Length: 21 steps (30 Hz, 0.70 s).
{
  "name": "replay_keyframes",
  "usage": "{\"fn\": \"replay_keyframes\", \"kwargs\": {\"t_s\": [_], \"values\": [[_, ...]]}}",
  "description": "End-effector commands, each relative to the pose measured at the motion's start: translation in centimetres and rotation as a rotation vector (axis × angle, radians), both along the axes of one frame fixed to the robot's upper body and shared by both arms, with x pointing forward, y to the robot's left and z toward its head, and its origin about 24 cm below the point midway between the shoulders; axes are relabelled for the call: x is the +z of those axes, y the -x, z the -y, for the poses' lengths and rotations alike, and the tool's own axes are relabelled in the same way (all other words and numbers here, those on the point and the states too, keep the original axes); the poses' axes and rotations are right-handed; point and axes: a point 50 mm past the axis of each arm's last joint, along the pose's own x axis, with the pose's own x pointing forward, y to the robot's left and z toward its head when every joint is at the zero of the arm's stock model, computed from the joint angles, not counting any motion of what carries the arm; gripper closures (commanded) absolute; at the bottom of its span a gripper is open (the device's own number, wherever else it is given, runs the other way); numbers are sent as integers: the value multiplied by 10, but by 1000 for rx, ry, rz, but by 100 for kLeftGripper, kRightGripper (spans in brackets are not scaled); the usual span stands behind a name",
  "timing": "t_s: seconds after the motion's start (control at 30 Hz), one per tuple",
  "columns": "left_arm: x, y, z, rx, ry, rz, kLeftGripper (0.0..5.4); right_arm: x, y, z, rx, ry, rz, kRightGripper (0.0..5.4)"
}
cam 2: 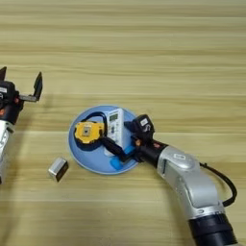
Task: Move the objects on the table
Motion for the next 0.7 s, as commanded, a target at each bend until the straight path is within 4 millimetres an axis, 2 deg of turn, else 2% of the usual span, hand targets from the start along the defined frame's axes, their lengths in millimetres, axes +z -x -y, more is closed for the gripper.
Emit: {"fn": "replay_keyframes", "kwargs": {"t_s": [0.03, 0.33, 0.7], "values": [[5, -4, 4, -10, -9, 16, 0, -6, -3, -3, 3, 18, -38, 81], [5, -4, 4, -12, -7, 18, 0, -10, -5, 0, -12, 37, -48, 173], [5, -5, 4, -12, -4, 15, 0, -5, -8, 2, -15, 59, -15, 283]]}}
